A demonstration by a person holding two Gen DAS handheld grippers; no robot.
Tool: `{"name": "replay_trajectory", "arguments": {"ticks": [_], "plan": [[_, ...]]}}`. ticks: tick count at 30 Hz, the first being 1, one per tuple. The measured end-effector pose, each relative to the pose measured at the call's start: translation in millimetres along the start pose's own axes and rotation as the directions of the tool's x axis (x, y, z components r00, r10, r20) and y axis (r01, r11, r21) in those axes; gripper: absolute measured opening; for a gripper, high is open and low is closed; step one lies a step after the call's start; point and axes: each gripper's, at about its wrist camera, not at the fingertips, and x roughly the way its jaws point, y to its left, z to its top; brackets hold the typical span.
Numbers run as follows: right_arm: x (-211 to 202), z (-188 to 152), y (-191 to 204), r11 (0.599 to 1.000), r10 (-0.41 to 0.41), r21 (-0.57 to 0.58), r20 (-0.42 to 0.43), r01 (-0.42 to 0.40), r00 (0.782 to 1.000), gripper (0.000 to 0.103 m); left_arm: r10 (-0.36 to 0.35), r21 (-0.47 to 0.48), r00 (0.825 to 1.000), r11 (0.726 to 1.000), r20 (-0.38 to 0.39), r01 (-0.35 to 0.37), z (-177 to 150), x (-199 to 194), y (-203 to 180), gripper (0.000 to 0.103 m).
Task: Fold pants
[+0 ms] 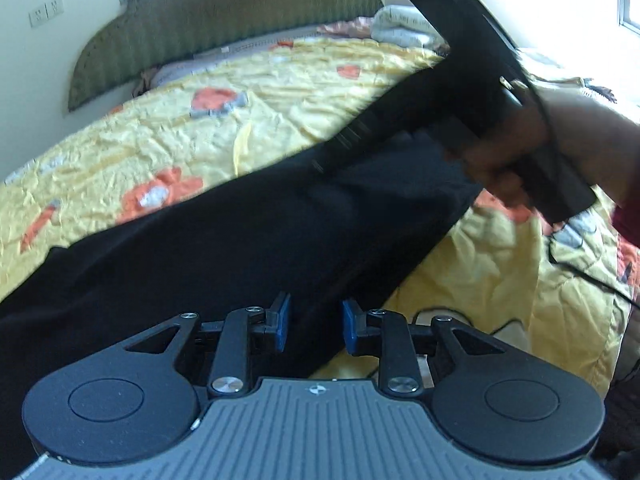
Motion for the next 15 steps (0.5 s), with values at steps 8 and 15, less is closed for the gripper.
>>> {"name": "replay_trajectory", "arguments": {"ticks": [8, 15], "plan": [[1.9, 27.0, 21.0, 1.000, 0.010, 0.010, 0.072, -0.011, 0.997, 0.032, -0.035, -0.045, 0.998, 0.998, 0.049, 0.038, -0.8, -21.3, 10.0, 0.034], [25.3, 8.6, 54.4, 0.997, -0.060, -0.050, 0.048, 0.063, 0.997, 0.036, 0.136, -0.151, 0.986, 0.981, 0.100, -0.120, -10.0, -59.1, 49.8, 0.041]]}}
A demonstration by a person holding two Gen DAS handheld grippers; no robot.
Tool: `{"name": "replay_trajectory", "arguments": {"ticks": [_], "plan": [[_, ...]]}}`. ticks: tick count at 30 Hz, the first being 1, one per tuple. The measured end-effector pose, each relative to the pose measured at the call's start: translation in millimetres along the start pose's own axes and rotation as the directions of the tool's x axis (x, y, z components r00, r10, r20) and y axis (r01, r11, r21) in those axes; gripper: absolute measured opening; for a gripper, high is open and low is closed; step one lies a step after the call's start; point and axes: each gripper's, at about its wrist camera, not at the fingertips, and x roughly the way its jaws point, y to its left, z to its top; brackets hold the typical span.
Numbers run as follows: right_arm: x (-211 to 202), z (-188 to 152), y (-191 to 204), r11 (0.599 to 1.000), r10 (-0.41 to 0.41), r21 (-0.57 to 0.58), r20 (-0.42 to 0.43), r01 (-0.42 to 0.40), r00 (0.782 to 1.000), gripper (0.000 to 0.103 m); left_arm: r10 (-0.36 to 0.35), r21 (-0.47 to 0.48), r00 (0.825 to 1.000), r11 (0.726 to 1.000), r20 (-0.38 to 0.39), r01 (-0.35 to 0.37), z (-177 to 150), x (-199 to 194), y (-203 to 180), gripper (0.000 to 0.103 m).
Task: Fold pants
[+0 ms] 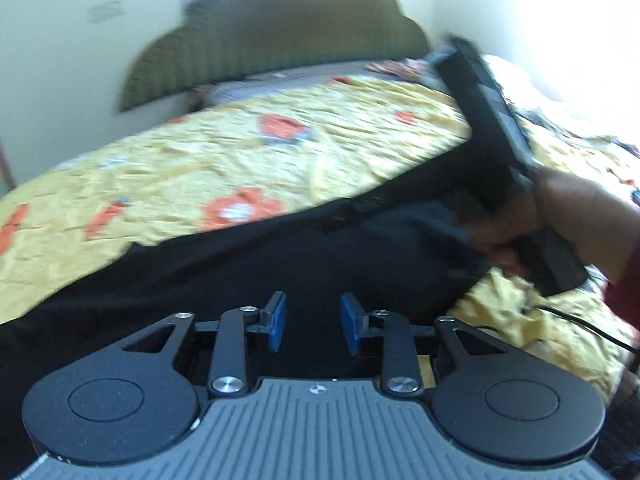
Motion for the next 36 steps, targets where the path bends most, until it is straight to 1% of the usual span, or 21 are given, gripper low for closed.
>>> {"name": "replay_trajectory", "arguments": {"ticks": [1, 2, 3, 4, 5, 7, 8, 9, 12, 14, 16, 18, 20, 22, 23, 24, 27, 29, 32, 33, 36], "plan": [[-3.9, -1.2, 7.4, 1.000, 0.012, -0.020, 0.021, -0.011, 1.000, 0.037, 0.049, -0.027, 0.999, 0.998, 0.005, -0.049, 0.0, -4.4, 13.7, 0.042], [-5.4, -2.3, 15.0, 0.999, 0.029, -0.044, 0.029, -0.027, 0.999, 0.042, 0.094, -0.055, 0.996, 0.994, 0.008, -0.093, -1.7, -8.7, 26.8, 0.043], [-4.8, -3.8, 22.7, 0.997, 0.043, -0.069, 0.025, -0.042, 0.999, 0.055, 0.136, -0.086, 0.991, 0.987, 0.005, -0.135, -4.2, -11.9, 40.2, 0.043], [0.4, -5.5, 32.0, 0.993, 0.047, -0.107, 0.005, -0.046, 0.999, 0.062, 0.180, -0.116, 0.984, 0.977, -0.007, -0.179, -7.3, -13.9, 54.5, 0.044], [6.7, -8.6, 39.2, 0.988, 0.027, -0.150, -0.013, -0.028, 1.000, 0.066, 0.229, -0.140, 0.973, 0.963, -0.029, -0.231, -11.4, -15.1, 68.1, 0.044], [14.5, -14.5, 53.8, 0.973, -0.080, -0.216, 0.002, 0.078, 0.997, 0.066, 0.318, -0.180, 0.946, 0.928, -0.068, -0.325, -20.8, -19.9, 94.2, 0.043], [12.0, -14.1, 61.1, 0.969, -0.110, -0.220, 0.023, 0.112, 0.994, 0.066, 0.345, -0.204, 0.935, 0.913, -0.079, -0.354, -26.5, -26.1, 109.0, 0.043], [8.0, -13.1, 68.7, 0.970, -0.101, -0.217, 0.042, 0.108, 0.994, 0.066, 0.367, -0.229, 0.926, 0.897, -0.089, -0.378, -32.2, -32.6, 121.9, 0.044], [-2.1, -10.5, 104.1, 0.969, 0.073, -0.241, 0.056, -0.057, 0.996, 0.066, 0.432, -0.281, 0.893, 0.847, -0.130, -0.451, -45.3, -49.3, 155.8, 0.043], [4.5, -9.8, 138.1, 0.937, 0.154, -0.320, 0.024, -0.138, 0.988, 0.066, 0.445, -0.300, 0.883, 0.830, -0.148, -0.469, -54.0, -59.1, 172.9, 0.043], [16.1, -9.5, 172.9, 0.896, 0.209, -0.397, -0.018, -0.198, 0.978, 0.066, 0.456, -0.304, 0.876, 0.822, -0.157, -0.482, -62.0, -65.9, 185.2, 0.044], [31.7, -6.6, 200.9, 0.856, 0.264, -0.440, -0.079, -0.271, 0.961, 0.066, 0.484, -0.290, 0.858, 0.807, -0.174, -0.514, -67.8, -64.2, 192.5, 0.044], [53.1, -2.8, 226.2, 0.826, 0.274, -0.479, -0.117, -0.295, 0.955, 0.066, 0.492, -0.279, 0.849, 0.802, -0.193, -0.528, -73.2, -55.1, 201.6, 0.044], [81.7, 5.8, 239.5, 0.837, 0.226, -0.478, -0.138, -0.265, 0.964, 0.066, 0.515, -0.259, 0.832, 0.791, -0.207, -0.555, -78.2, -41.9, 211.3, 0.047], [93.0, 11.3, 240.9, 0.849, 0.217, -0.461, -0.139, -0.257, 0.966, 0.066, 0.529, -0.247, 0.826, 0.788, -0.194, -0.563, -78.5, -37.3, 215.5, 0.049], [105.1, 18.3, 240.2, 0.862, 0.219, -0.436, -0.137, -0.257, 0.966, 0.066, 0.542, -0.238, 0.819, 0.784, -0.187, -0.573, -78.1, -33.6, 219.4, 0.047], [127.6, 34.9, 237.6, 0.891, 0.201, -0.392, -0.107, -0.227, 0.974, 0.066, 0.552, -0.246, 0.811, 0.773, -0.193, -0.585, -74.0, -25.8, 233.9, 0.047], [123.9, 42.1, 233.6, 0.909, 0.189, -0.358, -0.106, -0.215, 0.976, 0.066, 0.545, -0.270, 0.816, 0.770, -0.191, -0.577, -69.4, -32.2, 236.7, 0.047], [90.2, 41.2, 214.9, 0.909, 0.192, -0.369, -0.036, -0.191, 0.981, 0.067, 0.558, -0.264, 0.809, 0.765, -0.184, -0.587, -68.6, -40.9, 230.2, 0.049], [86.3, 41.2, 205.5, 0.915, 0.168, -0.366, -0.039, -0.170, 0.985, 0.072, 0.564, -0.257, 0.805, 0.763, -0.186, -0.593, -68.5, -40.6, 227.7, 0.049], [107.8, 44.5, 180.9, 0.931, 0.094, -0.341, -0.119, -0.129, 0.988, 0.073, 0.598, -0.227, 0.776, 0.742, -0.200, -0.630, -62.4, -34.7, 217.1, 0.049]]}}
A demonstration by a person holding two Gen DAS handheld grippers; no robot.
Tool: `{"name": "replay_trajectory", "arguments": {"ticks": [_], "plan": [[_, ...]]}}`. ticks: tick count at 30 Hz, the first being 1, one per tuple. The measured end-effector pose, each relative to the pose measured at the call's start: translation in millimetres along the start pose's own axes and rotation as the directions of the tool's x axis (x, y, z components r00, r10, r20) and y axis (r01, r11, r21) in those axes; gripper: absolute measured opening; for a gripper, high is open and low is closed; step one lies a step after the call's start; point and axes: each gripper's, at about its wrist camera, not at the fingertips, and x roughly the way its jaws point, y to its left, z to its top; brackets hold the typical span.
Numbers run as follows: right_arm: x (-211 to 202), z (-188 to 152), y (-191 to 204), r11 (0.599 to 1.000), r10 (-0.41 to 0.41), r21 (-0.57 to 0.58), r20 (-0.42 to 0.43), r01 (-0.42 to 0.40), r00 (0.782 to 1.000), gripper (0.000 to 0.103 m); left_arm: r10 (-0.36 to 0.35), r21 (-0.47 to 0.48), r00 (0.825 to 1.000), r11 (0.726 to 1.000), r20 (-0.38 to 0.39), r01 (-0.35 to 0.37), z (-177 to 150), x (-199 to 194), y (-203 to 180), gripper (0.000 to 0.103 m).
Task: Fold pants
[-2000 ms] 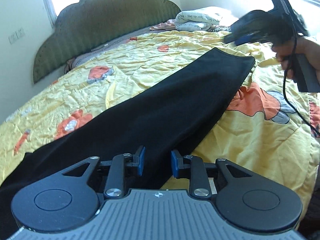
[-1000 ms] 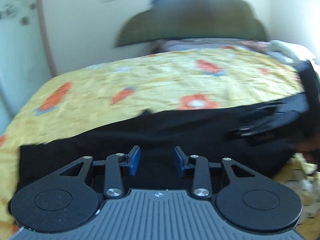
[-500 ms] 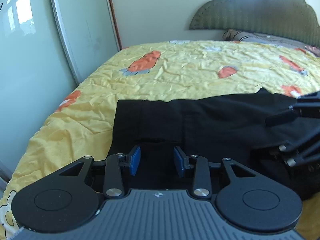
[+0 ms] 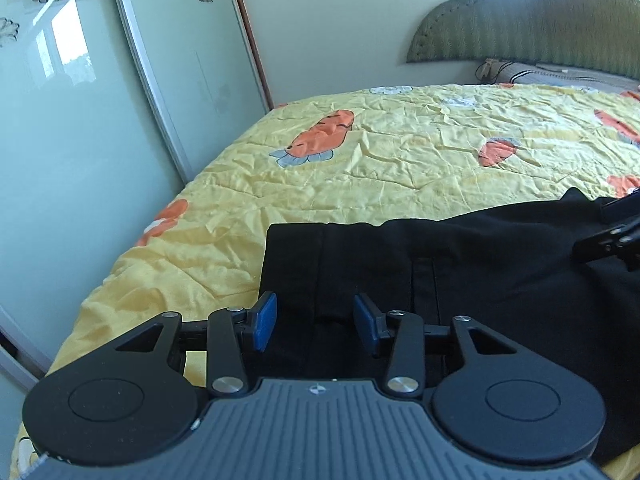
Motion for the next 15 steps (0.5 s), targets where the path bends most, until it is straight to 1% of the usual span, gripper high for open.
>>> {"name": "replay_trajectory", "arguments": {"ticks": [1, 2, 3, 4, 5, 6, 7, 9, 11, 12, 14, 15], "plan": [[8.6, -0.7, -7.7, 1.000, -0.003, 0.025, -0.001, 0.003, 1.000, 0.073, 0.009, 0.008, 1.000, 1.000, 0.008, -0.009, 1.9, -2.9, -5.5, 0.049], [12.3, -0.3, -15.4, 0.998, 0.008, 0.056, 0.034, -0.010, 0.999, 0.073, 0.017, 0.016, 1.000, 1.000, 0.017, -0.017, 4.7, -7.0, -11.1, 0.049], [12.3, 1.8, -21.8, 0.995, 0.001, 0.099, 0.055, -0.007, 0.999, 0.073, 0.020, 0.022, 0.999, 1.000, 0.030, -0.020, 7.6, -12.7, -16.5, 0.049], [6.8, 4.2, -27.6, 0.988, -0.027, 0.156, 0.069, 0.016, 0.997, 0.073, 0.013, 0.031, 0.998, 0.999, 0.054, -0.015, 11.2, -20.0, -22.4, 0.049], [-4.5, 4.4, -31.4, 0.981, -0.036, 0.192, 0.110, 0.014, 0.993, 0.073, 0.003, 0.035, 0.997, 0.999, 0.072, -0.006, 15.3, -27.2, -28.8, 0.049], [-19.3, 2.4, -34.6, 0.978, -0.020, 0.210, 0.160, -0.014, 0.987, 0.073, -0.012, 0.034, 0.996, 0.999, 0.085, 0.009, 19.1, -33.5, -35.3, 0.050], [-34.0, -1.8, -37.4, 0.976, -0.005, 0.215, 0.192, -0.037, 0.981, 0.073, -0.044, 0.038, 0.994, 0.998, 0.097, 0.040, 24.1, -39.7, -44.3, 0.053], [-64.8, -18.1, -42.5, 0.975, -0.030, 0.223, 0.231, -0.023, 0.973, 0.075, -0.126, 0.061, 0.986, 0.991, 0.111, 0.120, 31.5, -50.9, -64.7, 0.055], [-93.2, -45.3, -52.6, 0.969, -0.073, 0.248, 0.241, 0.012, 0.968, 0.078, -0.226, 0.088, 0.968, 0.972, 0.107, 0.217, 36.3, -59.6, -92.0, 0.057], [-106.4, -61.9, -60.1, 0.958, -0.109, 0.284, 0.241, 0.038, 0.964, 0.078, -0.273, 0.103, 0.957, 0.959, 0.101, 0.263, 37.8, -63.1, -105.9, 0.058], [-133.7, -102.2, -87.3, 0.916, -0.185, 0.392, 0.226, 0.084, 0.956, 0.078, -0.358, 0.132, 0.930, 0.929, 0.082, 0.346, 38.5, -68.8, -137.3, 0.058], [-144.9, -120.6, -101.1, 0.887, -0.227, 0.449, 0.212, 0.111, 0.951, 0.078, -0.393, 0.150, 0.917, 0.913, 0.071, 0.380, 38.4, -71.8, -153.5, 0.058]]}}
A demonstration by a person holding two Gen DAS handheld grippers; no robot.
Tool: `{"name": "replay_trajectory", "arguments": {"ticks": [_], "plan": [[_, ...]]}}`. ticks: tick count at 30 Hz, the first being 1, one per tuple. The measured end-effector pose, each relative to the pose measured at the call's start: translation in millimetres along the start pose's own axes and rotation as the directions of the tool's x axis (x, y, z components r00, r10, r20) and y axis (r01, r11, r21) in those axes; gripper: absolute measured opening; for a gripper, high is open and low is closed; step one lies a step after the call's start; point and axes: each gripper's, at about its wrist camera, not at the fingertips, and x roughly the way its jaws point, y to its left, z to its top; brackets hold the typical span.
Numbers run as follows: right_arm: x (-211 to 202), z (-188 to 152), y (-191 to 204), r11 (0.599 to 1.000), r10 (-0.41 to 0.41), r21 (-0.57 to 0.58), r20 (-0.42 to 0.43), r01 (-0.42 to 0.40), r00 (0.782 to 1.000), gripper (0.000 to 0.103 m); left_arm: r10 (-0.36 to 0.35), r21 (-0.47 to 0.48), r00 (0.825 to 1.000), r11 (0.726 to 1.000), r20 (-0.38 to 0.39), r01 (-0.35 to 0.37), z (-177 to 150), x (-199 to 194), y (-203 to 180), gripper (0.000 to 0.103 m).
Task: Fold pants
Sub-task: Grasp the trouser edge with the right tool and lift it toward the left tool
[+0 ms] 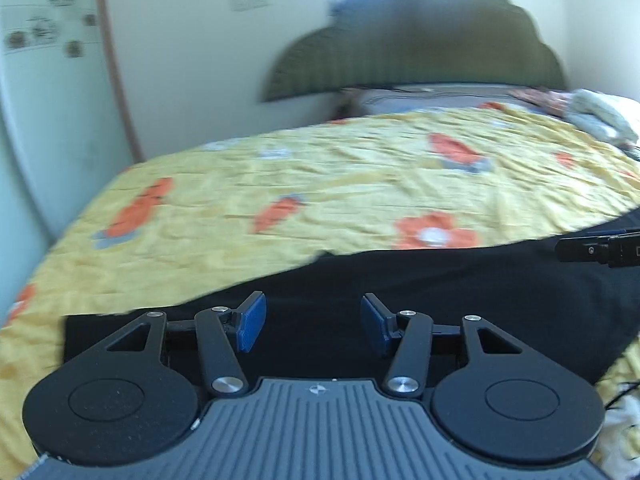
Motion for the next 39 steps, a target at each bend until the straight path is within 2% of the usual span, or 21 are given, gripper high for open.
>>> {"name": "replay_trajectory", "arguments": {"ticks": [2, 3, 4, 5, 6, 7, 10, 12, 14, 19, 21, 27, 31, 33, 35, 37, 38, 39], "plan": [[-21.9, -16.6, -49.1, 0.987, -0.124, 0.105, 0.005, 0.123, 0.992, 0.078, -0.065, 0.047, 0.998, 0.997, -0.002, 0.065, 1.3, 6.2, -32.7, 0.058], [-31.1, -26.0, -72.2, 0.973, -0.187, 0.138, -0.019, 0.188, 0.982, 0.078, -0.085, 0.077, 0.996, 0.993, -0.002, 0.085, 0.9, 8.3, -48.4, 0.059], [-39.4, -34.7, -92.0, 0.951, -0.259, 0.158, -0.055, 0.264, 0.964, 0.078, -0.093, 0.103, 0.996, 0.990, -0.004, 0.093, 0.3, 10.1, -62.3, 0.059], [-53.2, -44.6, -106.5, 0.925, -0.334, 0.178, -0.044, 0.337, 0.941, 0.078, -0.101, 0.125, 0.995, 0.987, -0.003, 0.101, -1.5, 11.4, -74.4, 0.059], [-69.9, -52.1, -116.9, 0.899, -0.392, 0.212, -0.006, 0.384, 0.920, 0.078, -0.114, 0.135, 0.993, 0.984, -0.002, 0.113, -1.9, 12.3, -83.9, 0.059], [-91.6, -61.2, -131.3, 0.876, -0.422, 0.271, 0.034, 0.399, 0.906, 0.078, -0.132, 0.139, 0.991, 0.981, -0.008, 0.132, -2.3, 14.2, -91.0, 0.061], [-128.9, -83.8, -174.9, 0.818, -0.409, 0.474, 0.079, 0.327, 0.909, 0.078, -0.179, 0.133, 0.983, 0.974, -0.042, 0.183, -1.2, 24.0, -111.9, 0.061], [-136.2, -96.6, -199.6, 0.781, -0.372, 0.565, 0.076, 0.268, 0.925, 0.078, -0.191, 0.130, 0.980, 0.972, -0.062, 0.198, -0.9, 32.0, -124.8, 0.061], [-138.0, -104.4, -209.4, 0.768, -0.320, 0.615, 0.126, 0.179, 0.939, 0.078, -0.192, 0.129, 0.979, 0.971, -0.072, 0.200, -0.4, 37.8, -135.1, 0.061], [-128.5, -102.4, -220.5, 0.760, -0.258, 0.646, 0.194, 0.074, 0.946, 0.079, -0.199, 0.100, 0.975, 0.973, -0.102, 0.209, 1.2, 46.5, -148.1, 0.061], [-122.8, -101.4, -227.8, 0.752, -0.252, 0.657, 0.220, 0.048, 0.942, 0.079, -0.202, 0.096, 0.974, 0.973, -0.108, 0.212, 1.6, 48.3, -150.0, 0.061], [-115.3, -96.4, -243.5, 0.744, -0.276, 0.669, 0.304, 0.003, 0.912, 0.077, -0.198, 0.089, 0.973, 0.974, -0.122, 0.210, 2.5, 52.3, -152.2, 0.062], [-110.2, -94.1, -258.6, 0.716, -0.268, 0.695, 0.359, -0.064, 0.894, 0.076, -0.202, 0.076, 0.971, 0.974, -0.124, 0.213, 5.7, 56.3, -154.6, 0.062], [-105.0, -88.9, -263.0, 0.712, -0.263, 0.700, 0.348, -0.062, 0.900, 0.067, -0.212, 0.066, 0.969, 0.973, -0.123, 0.221, 8.4, 57.8, -156.1, 0.062], [-97.7, -82.1, -263.9, 0.724, -0.271, 0.690, 0.301, -0.013, 0.914, 0.057, -0.221, 0.055, 0.967, 0.972, -0.124, 0.229, 11.2, 59.4, -159.4, 0.062], [-90.8, -78.3, -263.2, 0.733, -0.295, 0.678, 0.248, 0.052, 0.923, 0.038, -0.239, 0.039, 0.962, 0.969, -0.131, 0.246, 13.9, 61.4, -161.3, 0.062], [-88.2, -78.6, -264.1, 0.726, -0.311, 0.683, 0.224, 0.079, 0.924, 0.025, -0.251, 0.029, 0.958, 0.966, -0.138, 0.257, 15.1, 62.9, -162.5, 0.062], [-87.4, -79.5, -265.1, 0.720, -0.319, 0.688, 0.213, 0.090, 0.923, 0.018, -0.264, 0.017, 0.953, 0.963, -0.146, 0.269, 16.3, 64.6, -163.2, 0.063]]}}
